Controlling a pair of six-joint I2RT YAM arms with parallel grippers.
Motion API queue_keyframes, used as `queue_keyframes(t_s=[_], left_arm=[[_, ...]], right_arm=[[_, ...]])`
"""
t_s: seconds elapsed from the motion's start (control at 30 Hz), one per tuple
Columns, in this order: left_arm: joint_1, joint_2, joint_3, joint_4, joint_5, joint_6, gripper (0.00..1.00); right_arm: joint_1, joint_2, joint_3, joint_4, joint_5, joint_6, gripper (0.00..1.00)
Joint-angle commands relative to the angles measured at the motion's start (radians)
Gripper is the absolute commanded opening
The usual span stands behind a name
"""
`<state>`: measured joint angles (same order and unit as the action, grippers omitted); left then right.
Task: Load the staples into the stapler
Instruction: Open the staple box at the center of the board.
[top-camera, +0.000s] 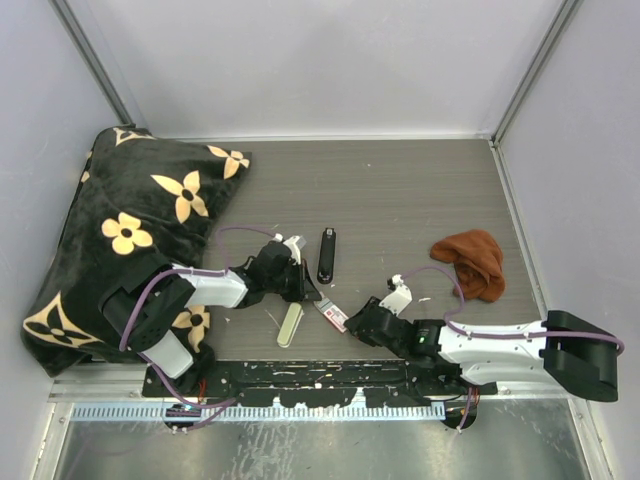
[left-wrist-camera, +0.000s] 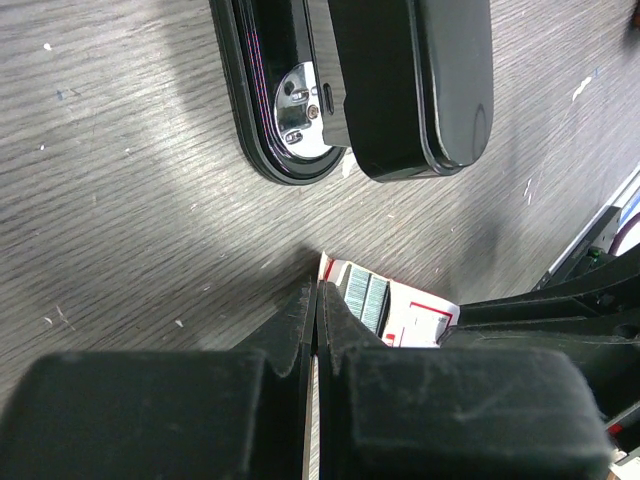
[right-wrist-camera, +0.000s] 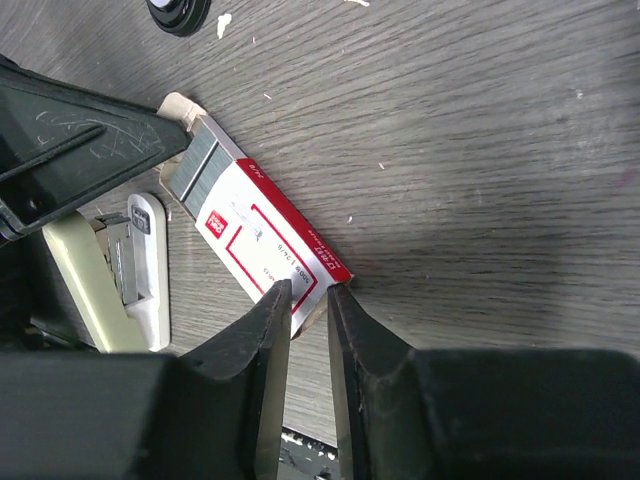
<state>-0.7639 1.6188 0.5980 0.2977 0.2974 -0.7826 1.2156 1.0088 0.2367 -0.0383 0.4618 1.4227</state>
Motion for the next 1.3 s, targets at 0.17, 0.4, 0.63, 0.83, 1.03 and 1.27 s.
queue_keyframes(t_s=[0.17,0.4,0.63,0.83,1.03,1.27], left_arm=[[-0.004,-0.035,-0.012,0.046,0.005,-0.009,0.0],[-0.004,-0.046,-0.013,0.042,-0.01,-0.009,0.0],[-0.005,-0.043,-0.002,0.039,-0.044,-0.003,0.0],[-0.002,-0.082,-0.015,0.043,-0.13,-0.005,0.0],[0.001,-0.079,-0.024,0.074,-0.146,-0.014,0.0],[0.002,-0.088,-0.039,0.1,-0.182,-0.027,0.0]], right_arm=[[0.005,0.035,0.012,0.085,0.064,0.024,0.23],[0.004,0.038,0.004,0.084,0.101,0.044,0.14],[-0.004,0.044,0.007,0.084,0.118,0.042,0.07],[-0.039,0.036,0.007,0.081,0.108,0.01,0.04],[-0.133,0.022,0.013,0.079,0.037,-0.066,0.01],[-0.19,-0.013,-0.003,0.072,-0.013,-0.12,0.01]])
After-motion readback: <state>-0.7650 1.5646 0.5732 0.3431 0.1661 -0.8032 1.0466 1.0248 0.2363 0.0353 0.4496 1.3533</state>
